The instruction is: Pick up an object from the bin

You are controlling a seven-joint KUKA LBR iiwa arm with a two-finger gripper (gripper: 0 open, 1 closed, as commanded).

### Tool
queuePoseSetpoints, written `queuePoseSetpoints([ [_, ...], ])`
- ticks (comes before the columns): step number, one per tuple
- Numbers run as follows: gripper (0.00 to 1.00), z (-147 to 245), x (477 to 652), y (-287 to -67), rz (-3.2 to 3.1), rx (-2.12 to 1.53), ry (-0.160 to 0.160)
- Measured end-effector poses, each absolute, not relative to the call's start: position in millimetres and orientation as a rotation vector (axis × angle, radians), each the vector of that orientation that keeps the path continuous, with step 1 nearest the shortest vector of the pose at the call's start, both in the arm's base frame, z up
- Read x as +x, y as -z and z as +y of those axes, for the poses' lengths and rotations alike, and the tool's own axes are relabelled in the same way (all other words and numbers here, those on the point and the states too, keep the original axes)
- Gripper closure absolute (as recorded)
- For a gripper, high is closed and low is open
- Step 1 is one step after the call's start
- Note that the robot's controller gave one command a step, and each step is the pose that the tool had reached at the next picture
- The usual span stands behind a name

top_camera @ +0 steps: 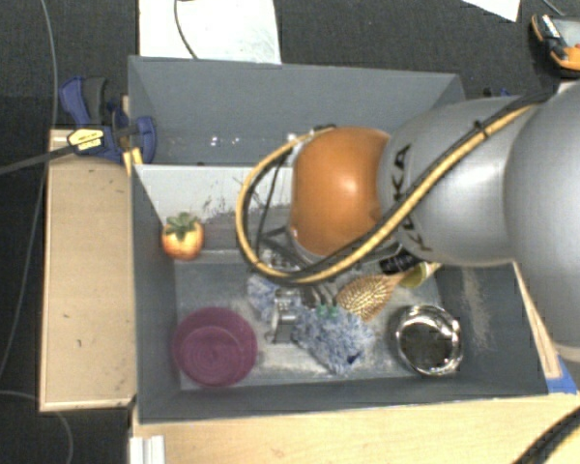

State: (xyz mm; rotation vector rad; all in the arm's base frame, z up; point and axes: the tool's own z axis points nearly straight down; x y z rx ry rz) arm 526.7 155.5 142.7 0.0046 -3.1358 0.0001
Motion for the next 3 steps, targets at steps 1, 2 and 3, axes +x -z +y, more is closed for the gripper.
queuePoseSetpoints([
  [1, 0.00, 155, 528.9, -147, -3.143, -0.006, 0.002],
  [2, 0.00, 83, 580.3, -68, -3.122, -0.356, -0.001],
  [3, 0.00, 82, 563.8, -71, -3.143, 0.120, 0.005],
])
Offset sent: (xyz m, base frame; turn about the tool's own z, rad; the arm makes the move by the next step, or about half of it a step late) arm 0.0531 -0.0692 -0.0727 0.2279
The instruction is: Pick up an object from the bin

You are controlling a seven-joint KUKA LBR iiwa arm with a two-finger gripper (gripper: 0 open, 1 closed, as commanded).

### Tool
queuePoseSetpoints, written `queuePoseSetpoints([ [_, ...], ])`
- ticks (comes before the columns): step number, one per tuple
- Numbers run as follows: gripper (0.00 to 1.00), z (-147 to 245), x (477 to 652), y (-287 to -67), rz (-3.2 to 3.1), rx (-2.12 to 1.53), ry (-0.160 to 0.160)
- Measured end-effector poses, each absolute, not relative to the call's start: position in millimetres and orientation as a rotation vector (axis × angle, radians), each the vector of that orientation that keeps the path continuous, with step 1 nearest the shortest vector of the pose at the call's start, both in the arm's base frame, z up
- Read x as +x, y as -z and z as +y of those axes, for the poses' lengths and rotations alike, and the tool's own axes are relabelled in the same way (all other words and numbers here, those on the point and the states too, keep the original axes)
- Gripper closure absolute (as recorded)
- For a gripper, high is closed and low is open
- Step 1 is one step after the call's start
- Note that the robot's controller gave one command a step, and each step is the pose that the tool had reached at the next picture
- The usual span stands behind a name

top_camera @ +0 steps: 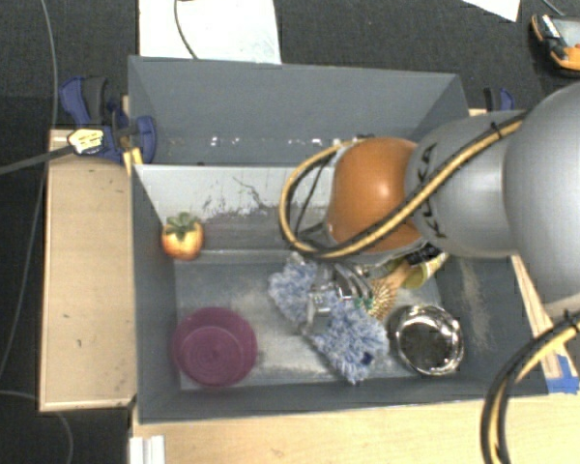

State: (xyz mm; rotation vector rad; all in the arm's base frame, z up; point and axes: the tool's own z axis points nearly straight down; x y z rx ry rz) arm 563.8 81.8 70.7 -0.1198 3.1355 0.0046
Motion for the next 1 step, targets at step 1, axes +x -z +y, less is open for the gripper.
queuePoseSetpoints([
  [1, 0.00, 84.6, 578.2, -70.8, 3.121, 0.303, -0.003],
])
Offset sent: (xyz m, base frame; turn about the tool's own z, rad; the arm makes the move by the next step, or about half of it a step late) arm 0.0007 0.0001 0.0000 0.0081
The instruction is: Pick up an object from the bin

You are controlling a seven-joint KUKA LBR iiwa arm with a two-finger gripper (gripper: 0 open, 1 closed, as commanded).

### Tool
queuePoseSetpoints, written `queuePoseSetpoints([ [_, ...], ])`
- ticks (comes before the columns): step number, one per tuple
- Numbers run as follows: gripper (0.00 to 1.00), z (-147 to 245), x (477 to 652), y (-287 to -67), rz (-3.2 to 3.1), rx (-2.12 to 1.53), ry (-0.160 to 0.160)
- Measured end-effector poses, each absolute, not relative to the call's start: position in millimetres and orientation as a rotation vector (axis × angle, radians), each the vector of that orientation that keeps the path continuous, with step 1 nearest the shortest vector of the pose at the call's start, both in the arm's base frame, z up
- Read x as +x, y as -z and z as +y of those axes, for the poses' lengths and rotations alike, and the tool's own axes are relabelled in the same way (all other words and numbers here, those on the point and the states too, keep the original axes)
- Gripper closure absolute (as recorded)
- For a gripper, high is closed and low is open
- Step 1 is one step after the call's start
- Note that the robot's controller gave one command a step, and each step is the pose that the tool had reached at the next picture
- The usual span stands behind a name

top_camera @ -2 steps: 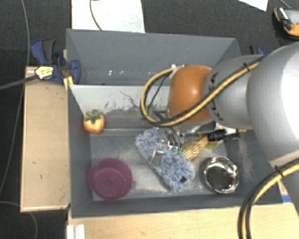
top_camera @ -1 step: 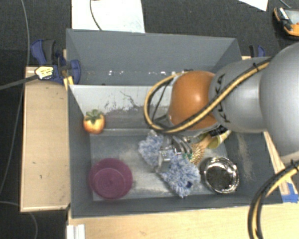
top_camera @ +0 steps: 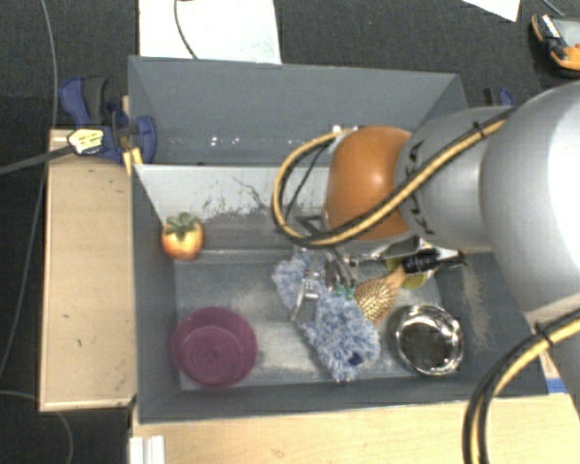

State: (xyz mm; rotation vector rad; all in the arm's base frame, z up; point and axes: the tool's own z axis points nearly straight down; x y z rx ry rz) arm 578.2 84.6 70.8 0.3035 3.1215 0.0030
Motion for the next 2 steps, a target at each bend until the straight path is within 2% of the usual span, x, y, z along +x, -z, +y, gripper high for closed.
queuePoseSetpoints([
  [1, 0.00, 82, 565.1, -71, 3.134, -0.104, -0.007],
  [2, 1.00, 84, 575.6, -72, 3.123, 0.252, -0.006],
])
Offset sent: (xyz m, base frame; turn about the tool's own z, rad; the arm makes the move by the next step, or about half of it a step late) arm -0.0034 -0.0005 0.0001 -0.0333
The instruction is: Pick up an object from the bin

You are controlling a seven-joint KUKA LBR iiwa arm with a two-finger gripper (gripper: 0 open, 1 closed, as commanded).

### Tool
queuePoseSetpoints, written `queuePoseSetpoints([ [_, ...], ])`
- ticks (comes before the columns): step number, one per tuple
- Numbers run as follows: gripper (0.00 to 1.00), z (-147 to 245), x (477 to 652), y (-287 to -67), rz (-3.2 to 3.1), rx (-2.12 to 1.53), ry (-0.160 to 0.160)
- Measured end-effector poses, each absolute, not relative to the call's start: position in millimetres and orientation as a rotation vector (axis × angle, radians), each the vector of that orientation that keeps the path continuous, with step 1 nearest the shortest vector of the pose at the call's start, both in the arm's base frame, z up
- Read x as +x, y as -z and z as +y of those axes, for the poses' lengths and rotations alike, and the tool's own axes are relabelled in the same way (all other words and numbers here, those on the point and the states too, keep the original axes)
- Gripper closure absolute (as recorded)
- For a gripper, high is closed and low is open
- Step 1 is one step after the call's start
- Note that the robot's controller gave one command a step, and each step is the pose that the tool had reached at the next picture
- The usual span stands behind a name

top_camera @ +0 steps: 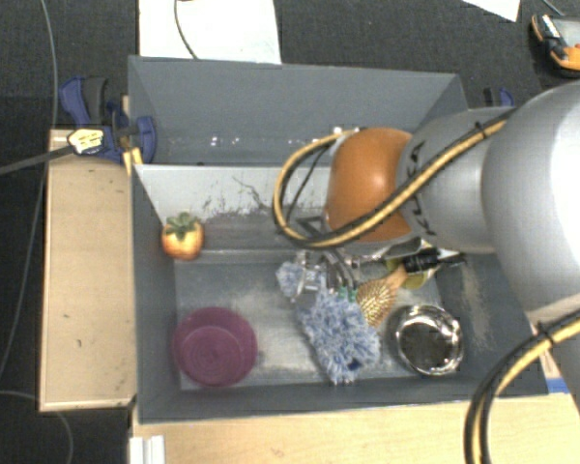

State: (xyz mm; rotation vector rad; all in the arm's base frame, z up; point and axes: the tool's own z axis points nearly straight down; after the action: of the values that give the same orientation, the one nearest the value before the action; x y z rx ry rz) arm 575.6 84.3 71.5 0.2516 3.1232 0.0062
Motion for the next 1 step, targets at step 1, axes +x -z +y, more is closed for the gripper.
queuePoseSetpoints([
  [1, 1.00, 84.3, 575.6, -71.7, 3.123, 0.254, -0.006],
])
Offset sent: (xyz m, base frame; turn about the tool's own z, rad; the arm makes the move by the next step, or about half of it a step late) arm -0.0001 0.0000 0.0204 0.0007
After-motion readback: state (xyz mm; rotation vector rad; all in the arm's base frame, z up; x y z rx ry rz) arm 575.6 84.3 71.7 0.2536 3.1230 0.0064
